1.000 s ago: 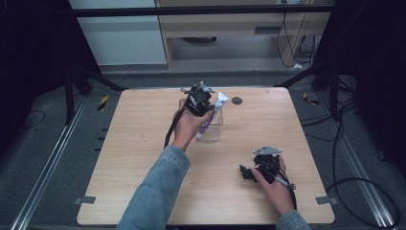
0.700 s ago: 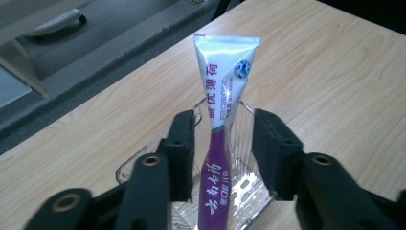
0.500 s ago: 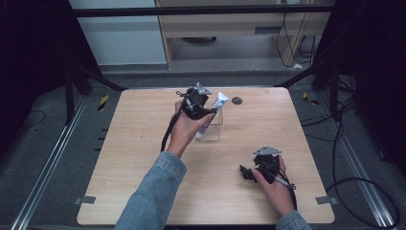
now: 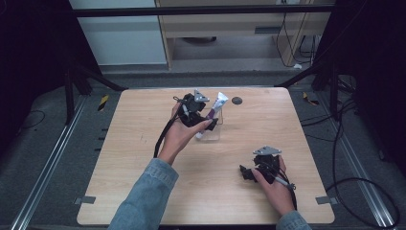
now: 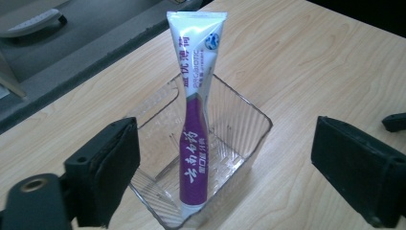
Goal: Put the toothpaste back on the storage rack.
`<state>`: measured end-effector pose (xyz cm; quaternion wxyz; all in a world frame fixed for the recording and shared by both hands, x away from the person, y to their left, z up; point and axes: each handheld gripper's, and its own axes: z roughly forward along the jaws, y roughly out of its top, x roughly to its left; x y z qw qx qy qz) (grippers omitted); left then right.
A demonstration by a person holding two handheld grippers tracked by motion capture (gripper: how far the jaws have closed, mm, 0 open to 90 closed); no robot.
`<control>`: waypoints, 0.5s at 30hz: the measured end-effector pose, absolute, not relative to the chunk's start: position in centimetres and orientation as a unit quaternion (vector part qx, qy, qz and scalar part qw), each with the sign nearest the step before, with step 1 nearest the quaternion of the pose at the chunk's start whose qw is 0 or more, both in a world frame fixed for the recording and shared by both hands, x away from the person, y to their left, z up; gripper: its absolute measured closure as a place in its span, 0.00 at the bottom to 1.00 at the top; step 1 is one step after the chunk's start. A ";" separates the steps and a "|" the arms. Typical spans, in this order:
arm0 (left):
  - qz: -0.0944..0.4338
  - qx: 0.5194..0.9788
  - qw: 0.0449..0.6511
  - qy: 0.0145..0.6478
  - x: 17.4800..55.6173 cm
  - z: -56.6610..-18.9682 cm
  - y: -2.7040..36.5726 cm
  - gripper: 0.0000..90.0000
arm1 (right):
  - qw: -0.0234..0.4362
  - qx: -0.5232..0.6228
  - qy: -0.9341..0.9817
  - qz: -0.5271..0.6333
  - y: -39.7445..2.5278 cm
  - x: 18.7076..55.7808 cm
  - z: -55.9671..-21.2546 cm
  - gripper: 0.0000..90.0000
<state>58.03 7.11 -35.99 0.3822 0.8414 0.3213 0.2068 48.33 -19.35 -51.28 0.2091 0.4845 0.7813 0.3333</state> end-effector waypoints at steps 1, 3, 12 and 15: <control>0.207 0.840 0.388 0.317 57.7 -36.2 7.3 0.08 | 0.208 0.485 0.781 0.334 -19.3 48.3 -51.3 0.00; 0.213 0.839 0.392 0.312 57.3 -36.2 7.8 0.07 | 0.209 0.485 0.781 0.333 -19.4 48.3 -51.3 0.00; 0.213 0.837 0.400 0.306 55.8 -36.4 9.7 0.05 | 0.209 0.485 0.781 0.333 -19.4 48.3 -51.3 0.00; 0.212 0.839 0.394 0.309 55.5 -36.6 9.9 0.05 | 0.209 0.485 0.781 0.333 -19.3 48.3 -51.3 0.00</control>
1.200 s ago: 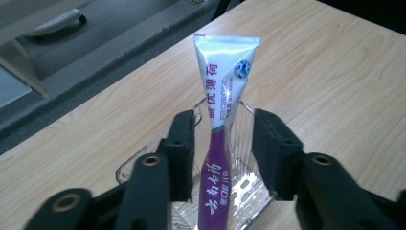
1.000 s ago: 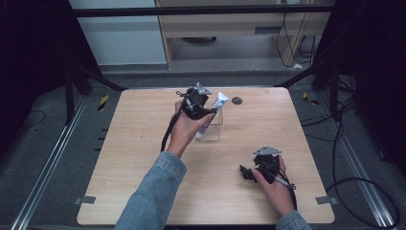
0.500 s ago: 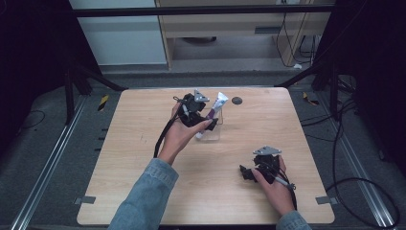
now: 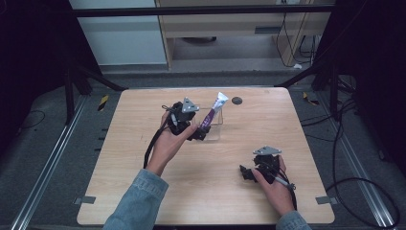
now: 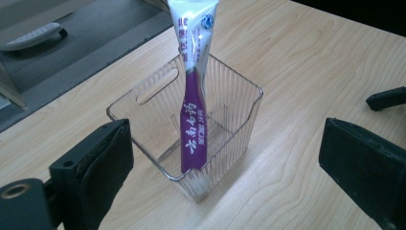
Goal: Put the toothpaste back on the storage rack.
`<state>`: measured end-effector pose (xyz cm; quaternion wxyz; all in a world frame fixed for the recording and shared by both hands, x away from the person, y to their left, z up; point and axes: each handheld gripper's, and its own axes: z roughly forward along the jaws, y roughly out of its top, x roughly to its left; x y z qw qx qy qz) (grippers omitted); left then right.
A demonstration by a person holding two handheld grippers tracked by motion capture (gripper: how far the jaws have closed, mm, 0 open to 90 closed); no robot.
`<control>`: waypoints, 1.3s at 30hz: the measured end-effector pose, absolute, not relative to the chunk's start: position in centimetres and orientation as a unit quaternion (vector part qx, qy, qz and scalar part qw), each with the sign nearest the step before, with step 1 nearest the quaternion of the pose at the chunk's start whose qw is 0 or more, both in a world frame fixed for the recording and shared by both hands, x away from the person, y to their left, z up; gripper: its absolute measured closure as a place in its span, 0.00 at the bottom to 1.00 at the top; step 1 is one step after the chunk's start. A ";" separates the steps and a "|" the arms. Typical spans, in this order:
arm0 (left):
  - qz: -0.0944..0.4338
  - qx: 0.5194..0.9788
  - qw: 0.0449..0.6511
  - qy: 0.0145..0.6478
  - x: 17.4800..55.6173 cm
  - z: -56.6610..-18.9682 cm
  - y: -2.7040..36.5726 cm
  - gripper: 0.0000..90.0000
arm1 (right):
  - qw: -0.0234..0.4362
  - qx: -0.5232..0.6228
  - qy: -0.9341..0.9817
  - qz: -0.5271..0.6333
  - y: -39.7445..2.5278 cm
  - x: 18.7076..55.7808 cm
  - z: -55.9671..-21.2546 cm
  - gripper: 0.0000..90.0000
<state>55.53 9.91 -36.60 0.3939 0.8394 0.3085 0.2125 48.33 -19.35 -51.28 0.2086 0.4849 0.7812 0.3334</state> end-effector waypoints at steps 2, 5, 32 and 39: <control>0.217 0.839 0.390 0.313 55.4 -36.7 10.0 0.05 | 0.208 0.485 0.781 0.333 -19.3 48.3 -51.3 0.00; 0.224 0.834 0.394 0.313 55.0 -36.7 10.4 0.05 | 0.209 0.485 0.781 0.333 -19.3 48.3 -51.3 0.00; 0.233 0.832 0.378 0.334 51.4 -40.0 12.2 0.05 | 0.209 0.485 0.781 0.333 -19.3 48.3 -51.3 0.00; 0.228 0.823 0.377 0.357 51.1 -42.1 14.2 0.05 | 0.209 0.485 0.781 0.333 -19.3 48.3 -51.3 0.00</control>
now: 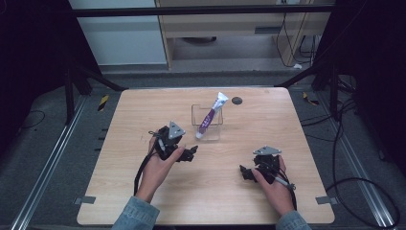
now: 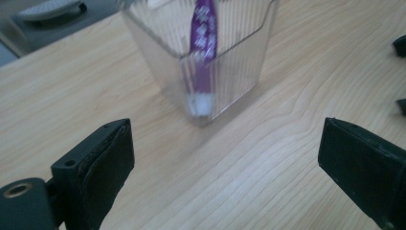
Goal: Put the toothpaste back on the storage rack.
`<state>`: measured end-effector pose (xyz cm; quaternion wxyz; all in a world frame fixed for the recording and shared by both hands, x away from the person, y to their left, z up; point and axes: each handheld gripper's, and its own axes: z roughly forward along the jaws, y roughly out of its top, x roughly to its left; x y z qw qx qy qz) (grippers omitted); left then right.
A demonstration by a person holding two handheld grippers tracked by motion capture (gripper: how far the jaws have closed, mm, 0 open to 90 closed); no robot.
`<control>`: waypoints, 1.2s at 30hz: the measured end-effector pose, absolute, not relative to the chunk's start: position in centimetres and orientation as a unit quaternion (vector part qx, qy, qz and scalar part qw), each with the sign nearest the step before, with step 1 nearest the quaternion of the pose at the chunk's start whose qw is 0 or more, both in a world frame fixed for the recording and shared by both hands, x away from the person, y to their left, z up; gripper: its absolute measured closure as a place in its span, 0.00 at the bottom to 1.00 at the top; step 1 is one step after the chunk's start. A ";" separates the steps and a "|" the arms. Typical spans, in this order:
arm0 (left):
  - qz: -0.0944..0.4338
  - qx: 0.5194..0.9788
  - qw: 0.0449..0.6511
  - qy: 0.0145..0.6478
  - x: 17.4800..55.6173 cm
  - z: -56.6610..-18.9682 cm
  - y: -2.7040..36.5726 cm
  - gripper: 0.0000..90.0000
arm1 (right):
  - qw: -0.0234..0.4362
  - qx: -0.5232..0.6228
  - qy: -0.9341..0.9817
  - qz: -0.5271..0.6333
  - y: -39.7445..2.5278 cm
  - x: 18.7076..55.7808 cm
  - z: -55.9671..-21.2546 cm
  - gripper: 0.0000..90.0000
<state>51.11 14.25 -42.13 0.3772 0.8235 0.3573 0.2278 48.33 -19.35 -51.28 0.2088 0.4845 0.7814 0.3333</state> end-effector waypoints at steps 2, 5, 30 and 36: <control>0.226 0.820 0.375 0.368 51.1 -42.7 15.2 0.06 | 0.209 0.485 0.781 0.333 -19.3 48.3 -51.3 0.00; 0.226 0.817 0.368 0.382 51.1 -43.5 16.5 0.06 | 0.209 0.484 0.781 0.333 -19.4 48.3 -51.3 0.00; 0.244 0.784 0.316 0.476 51.6 -47.4 25.0 0.06 | 0.209 0.485 0.781 0.333 -19.3 48.3 -51.3 0.00; 0.245 0.771 0.310 0.499 51.3 -48.3 26.8 0.06 | 0.209 0.485 0.781 0.333 -19.3 48.3 -51.3 0.00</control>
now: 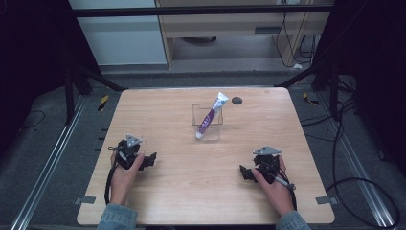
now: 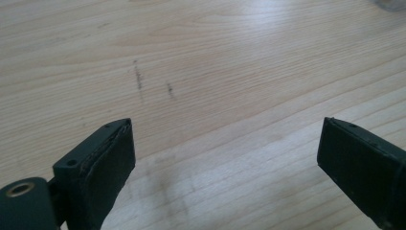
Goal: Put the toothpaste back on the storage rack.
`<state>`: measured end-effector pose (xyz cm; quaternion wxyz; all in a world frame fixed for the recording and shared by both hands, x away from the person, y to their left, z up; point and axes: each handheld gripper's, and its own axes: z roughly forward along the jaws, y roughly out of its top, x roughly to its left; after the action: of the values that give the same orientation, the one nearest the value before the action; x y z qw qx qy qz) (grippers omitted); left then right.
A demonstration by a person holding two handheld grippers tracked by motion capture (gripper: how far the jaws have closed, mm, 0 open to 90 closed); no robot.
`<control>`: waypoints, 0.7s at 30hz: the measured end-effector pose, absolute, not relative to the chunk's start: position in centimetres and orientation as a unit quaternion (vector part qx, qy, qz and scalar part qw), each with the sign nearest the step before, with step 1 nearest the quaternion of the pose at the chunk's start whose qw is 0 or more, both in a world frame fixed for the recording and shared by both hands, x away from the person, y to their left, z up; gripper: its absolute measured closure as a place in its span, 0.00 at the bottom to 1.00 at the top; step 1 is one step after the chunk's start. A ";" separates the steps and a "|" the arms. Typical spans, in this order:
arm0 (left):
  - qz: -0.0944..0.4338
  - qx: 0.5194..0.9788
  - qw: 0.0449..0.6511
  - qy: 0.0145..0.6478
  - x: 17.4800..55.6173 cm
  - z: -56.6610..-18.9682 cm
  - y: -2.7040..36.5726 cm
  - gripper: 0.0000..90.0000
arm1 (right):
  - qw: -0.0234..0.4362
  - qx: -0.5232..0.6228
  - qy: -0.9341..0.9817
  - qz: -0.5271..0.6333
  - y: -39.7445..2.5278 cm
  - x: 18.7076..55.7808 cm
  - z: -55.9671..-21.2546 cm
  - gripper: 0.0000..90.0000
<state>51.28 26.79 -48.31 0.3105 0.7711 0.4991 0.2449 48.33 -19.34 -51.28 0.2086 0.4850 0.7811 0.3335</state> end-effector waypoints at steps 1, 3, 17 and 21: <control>0.246 0.771 0.308 0.500 51.3 -48.3 26.9 0.06 | 0.209 0.485 0.781 0.334 -19.3 48.3 -51.3 0.00; 0.245 0.771 0.303 0.504 51.3 -48.4 27.2 0.06 | 0.209 0.485 0.781 0.334 -19.3 48.3 -51.3 0.00; 0.222 0.771 0.283 0.526 51.7 -50.0 28.6 0.06 | 0.209 0.485 0.781 0.334 -19.3 48.3 -51.3 0.00; 0.219 0.770 0.287 0.526 51.7 -50.1 28.8 0.05 | 0.209 0.485 0.781 0.334 -19.3 48.3 -51.3 0.00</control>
<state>51.73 28.78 -50.09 0.2874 0.7697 0.5264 0.2189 48.33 -19.34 -51.28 0.2087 0.4848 0.7811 0.3336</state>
